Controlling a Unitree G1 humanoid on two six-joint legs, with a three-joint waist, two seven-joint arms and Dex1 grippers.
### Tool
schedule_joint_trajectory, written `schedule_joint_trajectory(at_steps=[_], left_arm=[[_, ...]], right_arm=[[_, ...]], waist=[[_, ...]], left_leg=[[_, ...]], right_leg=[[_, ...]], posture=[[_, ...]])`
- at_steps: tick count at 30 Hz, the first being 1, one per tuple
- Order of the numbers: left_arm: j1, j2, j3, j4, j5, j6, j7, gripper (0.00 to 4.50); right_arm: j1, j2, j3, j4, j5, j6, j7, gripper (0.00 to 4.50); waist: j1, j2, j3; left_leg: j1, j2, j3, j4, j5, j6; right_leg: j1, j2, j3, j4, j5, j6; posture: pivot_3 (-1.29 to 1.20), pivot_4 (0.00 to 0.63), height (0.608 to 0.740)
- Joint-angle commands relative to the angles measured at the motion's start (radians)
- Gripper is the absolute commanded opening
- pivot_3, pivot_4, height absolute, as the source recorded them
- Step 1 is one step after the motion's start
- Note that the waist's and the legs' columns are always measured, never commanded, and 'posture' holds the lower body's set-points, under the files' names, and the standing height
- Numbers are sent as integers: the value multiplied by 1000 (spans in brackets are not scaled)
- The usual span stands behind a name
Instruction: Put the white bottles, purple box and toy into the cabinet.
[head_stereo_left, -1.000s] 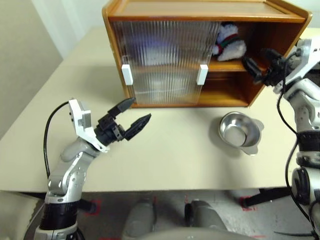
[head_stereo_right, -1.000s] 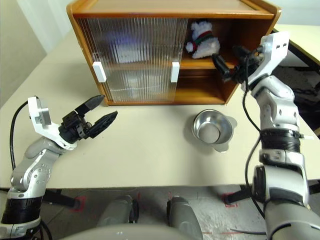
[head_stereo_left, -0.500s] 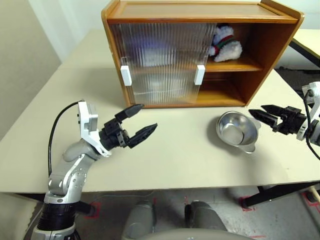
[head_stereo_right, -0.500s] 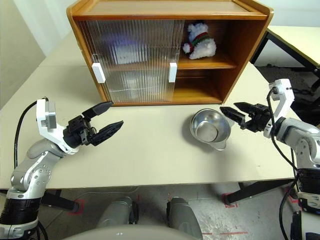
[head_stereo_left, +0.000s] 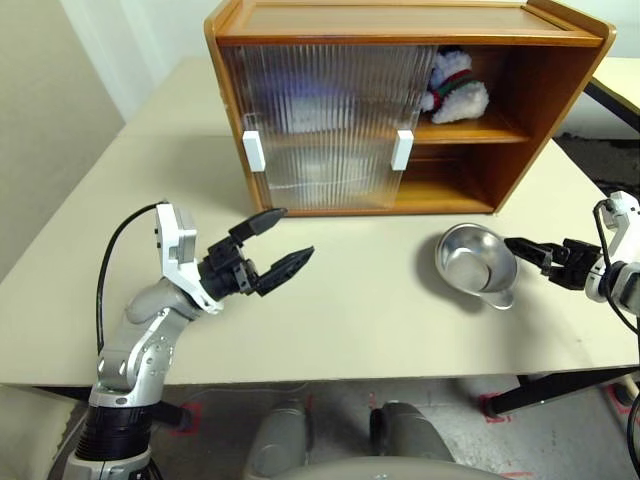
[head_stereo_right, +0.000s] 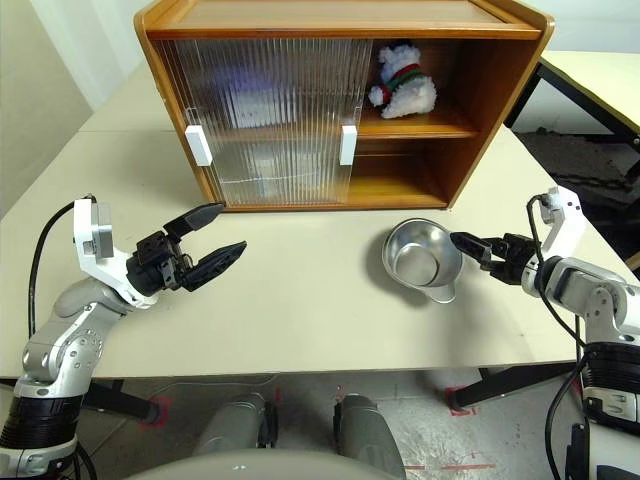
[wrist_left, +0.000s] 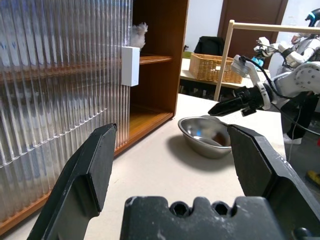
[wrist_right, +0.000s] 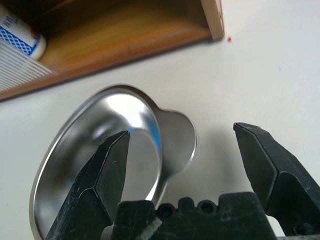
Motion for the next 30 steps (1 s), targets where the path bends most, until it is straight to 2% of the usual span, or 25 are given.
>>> schedule_joint_trajectory(at_steps=[1, 7, 10, 14, 19, 20, 24, 30], left_arm=[[14, -2, -7, 17, 19, -23, -19, 4500], [17, -7, -15, 24, 32, -38, -27, 4500], [17, -9, -16, 20, 32, -38, -24, 4500], [15, -6, -11, 24, 33, -40, -24, 4500], [7, -2, 3, 38, 32, -47, -22, 4500], [6, -2, 4, 40, 32, -48, -21, 4500], [2, -1, 10, 39, 32, -48, -15, 4500], [-5, 0, 8, 33, 30, -41, -8, 4500]], right_arm=[[19, 2, -7, -13, 14, 45, 2, 4488], [-8, 46, -59, 2, 42, 34, -22, 4488], [-37, 86, -104, 14, 78, 45, -44, 3952], [-60, 122, -130, 2, 120, 93, -61, 2484], [-41, 111, -120, -3, 139, 136, -48, 625], [-37, 108, -117, -5, 141, 139, -46, 374], [-19, 98, -117, -8, 155, 141, -42, 159], [-59, 156, -240, -16, 306, 274, -125, 2]], waist=[[0, 0, 0], [-2, 0, 0], [-2, 0, 0], [-1, 0, 0], [0, 0, -1], [0, -1, -2], [5, -7, -7], [6, -9, -9]], left_leg=[[0, 0, 0, 0, 0, 0], [0, 0, 0, 0, 0, 0], [0, 0, 0, 0, 0, 0], [0, 0, 0, 0, 0, 0], [0, 0, 0, 0, 0, 0], [0, 0, 0, 0, 0, 0], [1, 0, -1, 0, 0, 0], [1, 0, 0, 0, -2, -3]], right_leg=[[0, 0, 0, 0, 0, 0], [0, 0, 0, 0, 0, 0], [0, 1, 0, 0, 0, 0], [0, 1, 0, 0, 0, 0], [0, 0, 0, 0, 0, 0], [0, 0, 0, 0, 0, 0], [2, -1, -1, 0, 0, 1], [3, -2, -1, -2, 0, 0]], posture=[[140, 0, 740], [135, 0, 740], [138, 0, 740], [143, 0, 740], [149, 0, 740], [149, 0, 740], [149, 0, 740], [143, 0, 740]])
